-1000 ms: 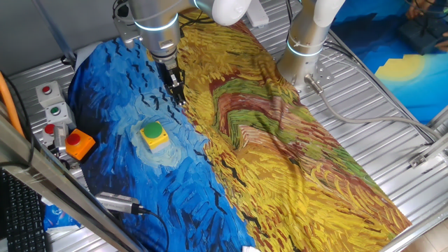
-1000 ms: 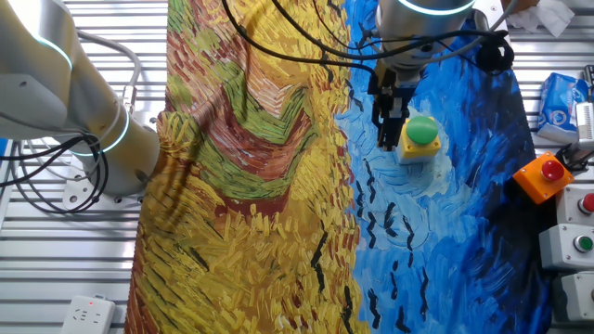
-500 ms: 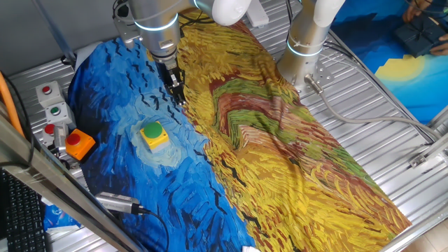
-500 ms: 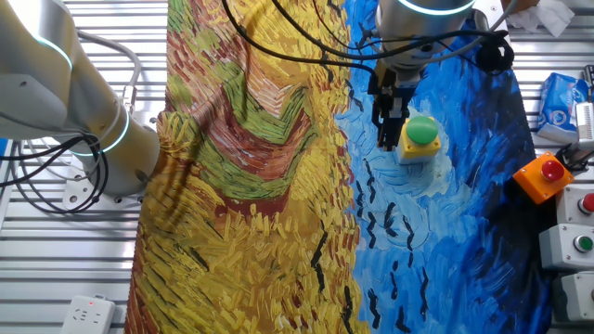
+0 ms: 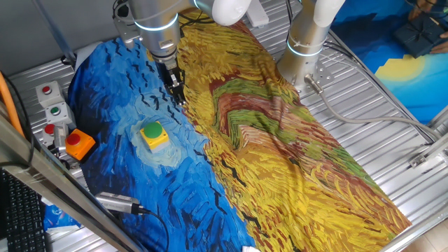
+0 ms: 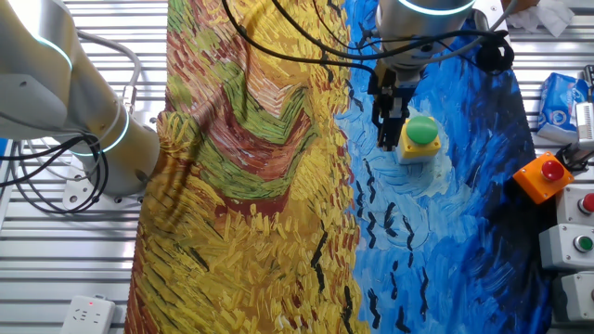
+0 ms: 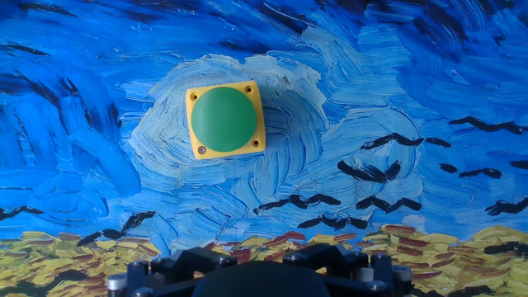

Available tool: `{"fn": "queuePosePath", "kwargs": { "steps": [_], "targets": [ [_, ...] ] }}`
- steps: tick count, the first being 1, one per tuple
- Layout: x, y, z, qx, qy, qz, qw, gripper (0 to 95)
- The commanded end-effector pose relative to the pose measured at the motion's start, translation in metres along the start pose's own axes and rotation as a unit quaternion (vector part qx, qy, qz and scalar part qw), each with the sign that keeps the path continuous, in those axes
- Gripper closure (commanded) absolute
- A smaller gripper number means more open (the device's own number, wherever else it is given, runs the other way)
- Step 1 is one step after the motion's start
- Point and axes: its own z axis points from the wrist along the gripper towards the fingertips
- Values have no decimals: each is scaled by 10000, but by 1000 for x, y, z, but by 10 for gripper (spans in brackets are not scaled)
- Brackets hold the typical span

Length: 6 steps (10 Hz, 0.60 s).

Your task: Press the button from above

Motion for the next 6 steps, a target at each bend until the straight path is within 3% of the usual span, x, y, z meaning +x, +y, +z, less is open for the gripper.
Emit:
{"fn": "queuePosePath", "kwargs": {
  "steps": [1,2,6],
  "targets": [
    [0,0,0,1,2,0,10000,0],
    [0,0,0,-477,486,-955,9931,950],
    [3,3,-8,-424,540,-918,9934,950]
  ]
}}
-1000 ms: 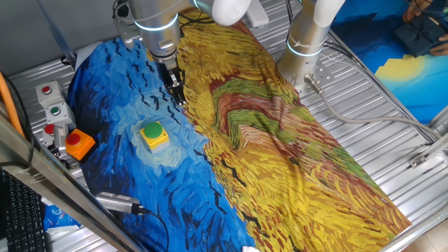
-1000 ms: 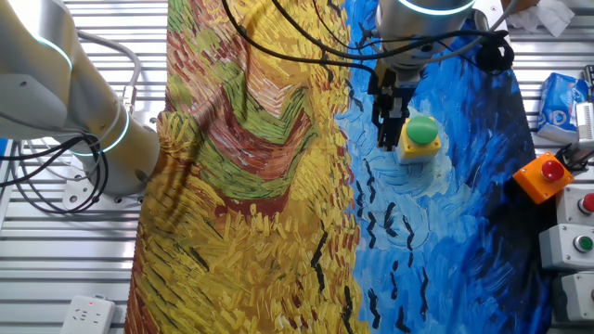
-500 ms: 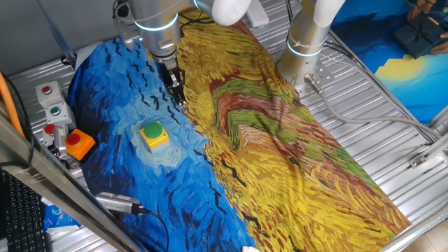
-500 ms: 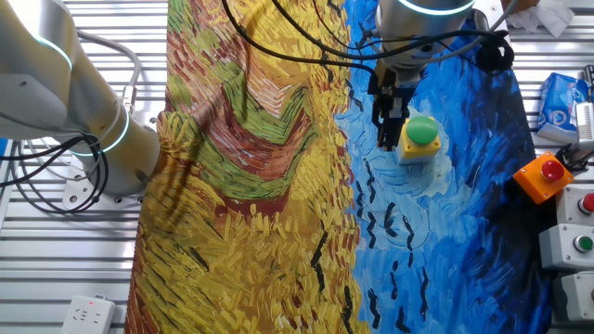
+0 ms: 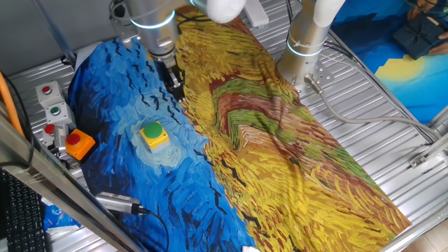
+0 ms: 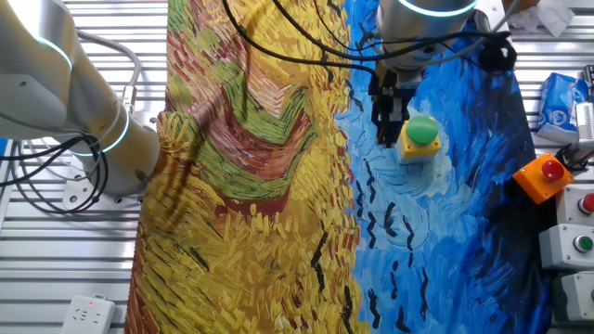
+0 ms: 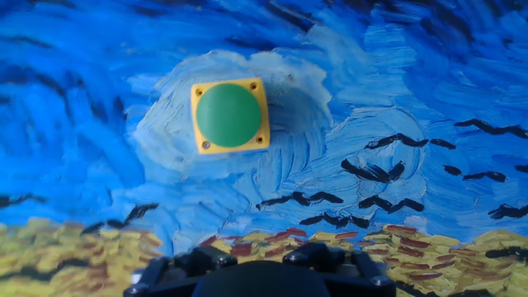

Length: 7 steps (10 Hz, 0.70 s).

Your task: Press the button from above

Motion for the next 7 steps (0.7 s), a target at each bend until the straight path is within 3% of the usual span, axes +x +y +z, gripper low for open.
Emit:
{"fn": "queuePosePath", "kwargs": {
  "steps": [1,7],
  "targets": [
    [1,1,-3,-203,350,-528,9978,950],
    [5,-4,3,-230,347,-571,9975,950]
  ]
}}
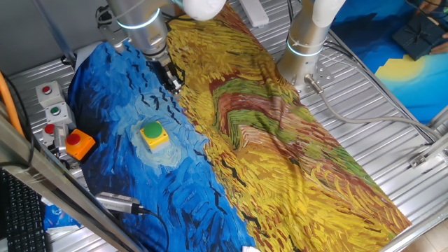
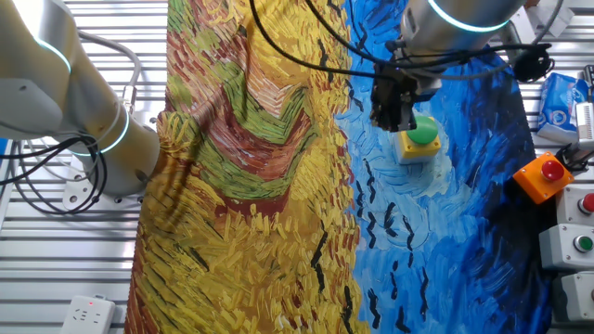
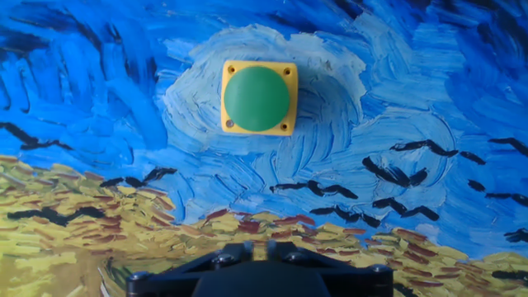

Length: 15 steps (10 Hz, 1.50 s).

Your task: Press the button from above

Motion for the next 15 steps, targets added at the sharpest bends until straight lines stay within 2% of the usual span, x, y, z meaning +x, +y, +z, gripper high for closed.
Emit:
{"fn": "queuePosePath", "kwargs": {
  "steps": [1,4,7,11,15],
  "targets": [
    [1,0,0,-13,5,-7,10000,950],
    [-1,1,-3,-24,13,24,10000,950],
    [-13,1,-13,-4,83,19,10000,950],
    [-25,-3,-12,4,113,-14,9999,950],
    [-39,0,-18,-10,156,117,9998,950]
  ]
}}
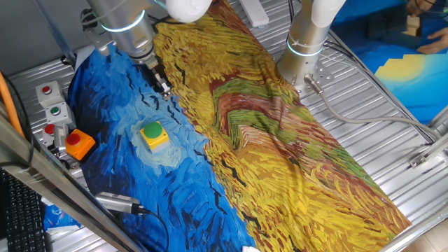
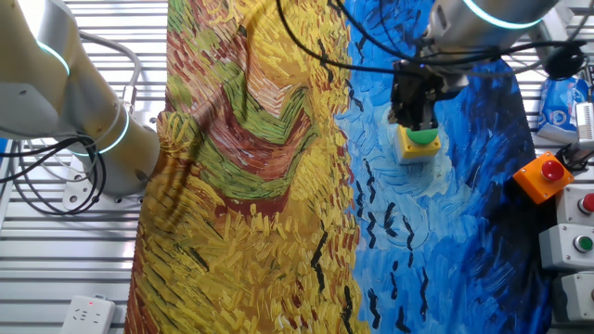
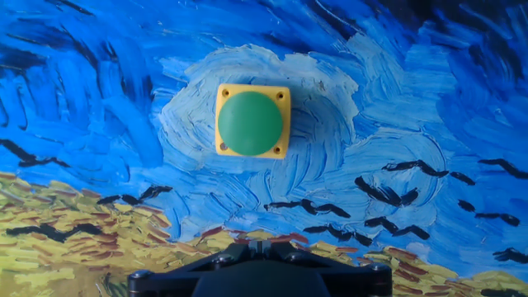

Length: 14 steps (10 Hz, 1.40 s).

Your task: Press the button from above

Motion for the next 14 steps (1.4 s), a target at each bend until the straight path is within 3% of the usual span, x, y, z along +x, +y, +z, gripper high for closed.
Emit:
{"fn": "queuePosePath", "kwargs": {
  "steps": [1,3,4,5,6,7,8,10,11,14],
  "targets": [
    [-2,1,-1,-22,128,98,9999,950],
    [7,0,0,-78,171,161,9997,950],
    [14,-2,2,-222,202,270,9992,950],
    [20,-4,5,-394,344,356,9980,950],
    [25,-8,10,-555,638,370,9957,950],
    [28,-10,12,-637,826,394,9938,950],
    [28,-10,12,-634,821,395,9938,950],
    [28,-7,7,-525,256,427,9974,950],
    [25,-4,5,-361,-86,400,9985,950],
    [23,-2,3,-69,-338,260,9991,950]
  ]
}}
